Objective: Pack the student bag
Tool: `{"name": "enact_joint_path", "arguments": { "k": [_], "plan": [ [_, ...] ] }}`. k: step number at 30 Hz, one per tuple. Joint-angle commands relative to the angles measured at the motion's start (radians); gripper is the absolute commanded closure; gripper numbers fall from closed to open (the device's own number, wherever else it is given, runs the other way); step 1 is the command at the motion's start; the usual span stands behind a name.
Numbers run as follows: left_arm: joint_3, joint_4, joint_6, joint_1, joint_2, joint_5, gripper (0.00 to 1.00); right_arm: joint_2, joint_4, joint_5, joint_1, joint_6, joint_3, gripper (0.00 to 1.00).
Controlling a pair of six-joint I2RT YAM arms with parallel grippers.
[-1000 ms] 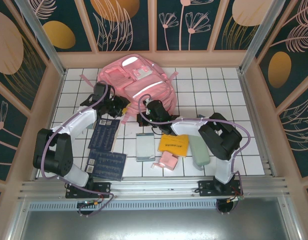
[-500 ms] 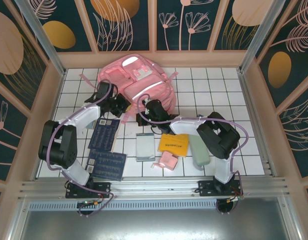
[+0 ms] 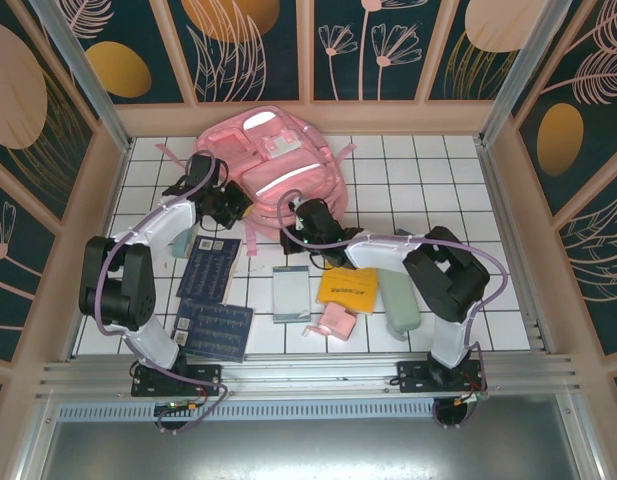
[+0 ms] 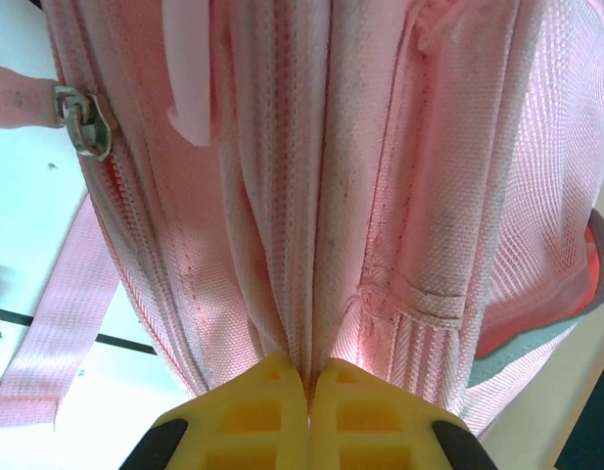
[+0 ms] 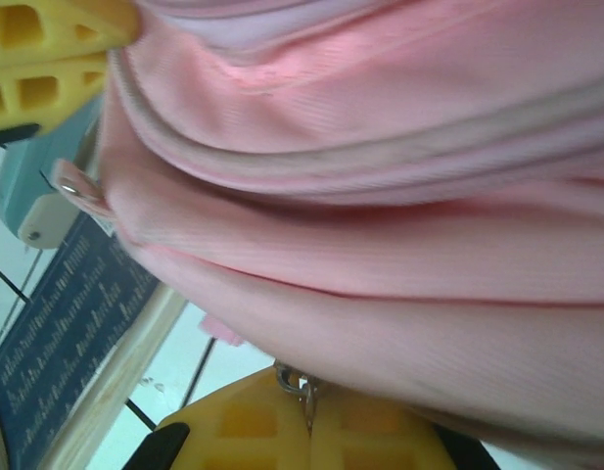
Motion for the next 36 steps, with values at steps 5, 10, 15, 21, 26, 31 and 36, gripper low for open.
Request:
{"name": "enact_joint_path", "arguments": {
  "k": [5,10,15,21,26,31,36],
  "plan": [
    [0.032,0.004,0.024,0.052,-0.036,-0.104,1.00,-0.112,-0.130,-0.064,-0.154,-0.069,-0.040,1.00],
    [0.037,0.001,0.030,0.060,-0.044,-0.105,1.00,-0.130,-0.172,-0.059,-0.243,-0.118,-0.049,1.00],
    [0.029,0.000,0.030,0.070,-0.059,-0.115,1.00,-0.103,-0.195,0.025,-0.329,-0.117,-0.025,1.00],
    [0.024,0.001,0.029,0.075,-0.091,-0.124,1.00,-0.052,-0.209,-0.008,-0.441,-0.067,0.040,1.00],
    [0.048,0.028,0.055,0.076,-0.103,-0.097,1.00,-0.099,-0.232,-0.145,-0.438,-0.122,0.097,1.00],
    [0.234,-0.042,0.176,0.029,-0.036,-0.094,1.00,-0.284,-0.258,-0.140,-0.381,-0.147,0.053,1.00],
    [0.508,-0.182,0.298,-0.105,0.097,-0.147,1.00,-0.457,-0.301,-0.083,-0.275,-0.162,-0.019,1.00]
  ]
}}
